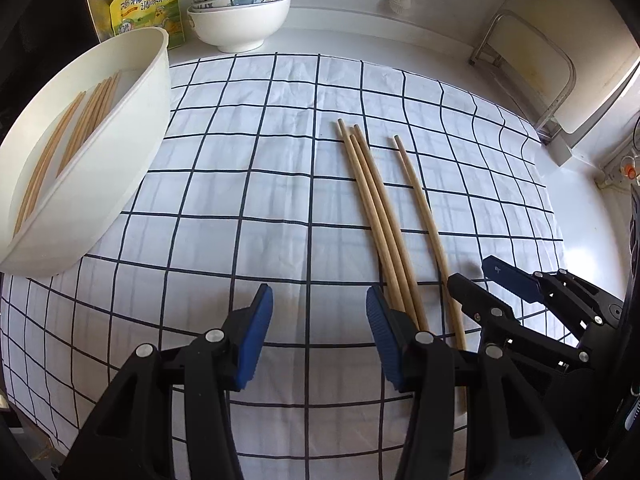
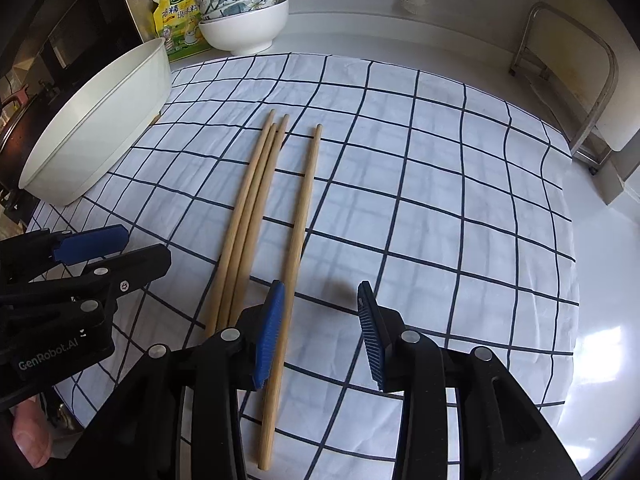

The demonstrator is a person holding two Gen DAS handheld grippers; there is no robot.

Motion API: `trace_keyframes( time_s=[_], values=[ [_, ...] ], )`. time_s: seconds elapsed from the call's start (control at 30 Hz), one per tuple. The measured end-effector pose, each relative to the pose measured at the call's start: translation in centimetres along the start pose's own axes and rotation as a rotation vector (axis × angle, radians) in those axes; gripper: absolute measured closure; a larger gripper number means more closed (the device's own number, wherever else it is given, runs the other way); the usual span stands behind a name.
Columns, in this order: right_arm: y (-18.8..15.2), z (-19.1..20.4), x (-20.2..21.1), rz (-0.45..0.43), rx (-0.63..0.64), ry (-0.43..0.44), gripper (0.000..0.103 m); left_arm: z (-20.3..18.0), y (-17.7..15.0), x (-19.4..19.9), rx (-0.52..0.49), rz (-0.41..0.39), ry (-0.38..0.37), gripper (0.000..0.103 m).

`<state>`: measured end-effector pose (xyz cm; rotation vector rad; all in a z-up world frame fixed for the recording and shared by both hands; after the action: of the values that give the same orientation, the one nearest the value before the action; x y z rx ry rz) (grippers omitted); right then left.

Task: Organize utensils
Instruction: 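Lower the left tool onto a chopstick and close while the right tool closes on another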

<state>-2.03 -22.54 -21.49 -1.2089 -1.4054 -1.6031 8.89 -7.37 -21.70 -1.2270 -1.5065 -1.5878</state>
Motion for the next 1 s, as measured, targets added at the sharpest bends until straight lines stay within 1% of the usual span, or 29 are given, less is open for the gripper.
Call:
trace_keyframes(
  time_s=[0.2, 0.27, 0.33, 0.4, 0.53, 0.67, 0.77, 1.0],
  values=[
    [0.0, -2.5, 0.3, -0.012, -0.047, -0.019, 0.067, -1.7, 0.3, -0.7, -0.012, -0.002, -0.016, 0.055],
    [-0.1, -2.7, 0.6, -0.017, -0.058, -0.001, 0.067, -2.1, 0.3, -1.1, -0.02, -0.001, -0.01, 0.055],
    [0.0, -2.7, 1.2, -0.041, -0.061, 0.028, 0.067, -2.3, 0.2, -1.6, -0.02, 0.006, -0.01, 0.055],
    [-0.1, -2.8, 1.7, -0.05, -0.052, 0.02, 0.067, -2.5, 0.1, -2.0, -0.023, 0.012, -0.004, 0.055],
    [-0.4, -3.0, 1.7, -0.048, -0.063, 0.018, 0.067, -2.7, 0.3, -2.1, -0.024, -0.001, 0.004, 0.054],
    [-0.6, -3.1, 1.6, -0.044, -0.065, 0.018, 0.067, -2.5, 0.2, -2.0, -0.03, -0.007, 0.035, 0.052],
    [-0.6, -2.9, 1.7, -0.041, -0.061, 0.02, 0.067, -2.2, -0.2, -2.1, -0.031, 0.011, 0.041, 0.052],
    [-0.5, -1.7, 1.1, -0.026, -0.038, 0.024, 0.067, -1.1, -0.6, -1.6, -0.027, 0.021, 0.067, 0.052]
  ],
)
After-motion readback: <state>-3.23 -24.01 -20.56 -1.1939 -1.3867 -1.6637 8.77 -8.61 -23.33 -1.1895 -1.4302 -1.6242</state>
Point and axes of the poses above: each gripper's, at about its wrist camera, not at the fingertips, and x roughly against the way its jaws point, z to its left, y to its top, the point moved 9 cm from there along -x, roughly the way its jaws point, and after that the axes turned 2 degrees about y, right-handed, at the moved point
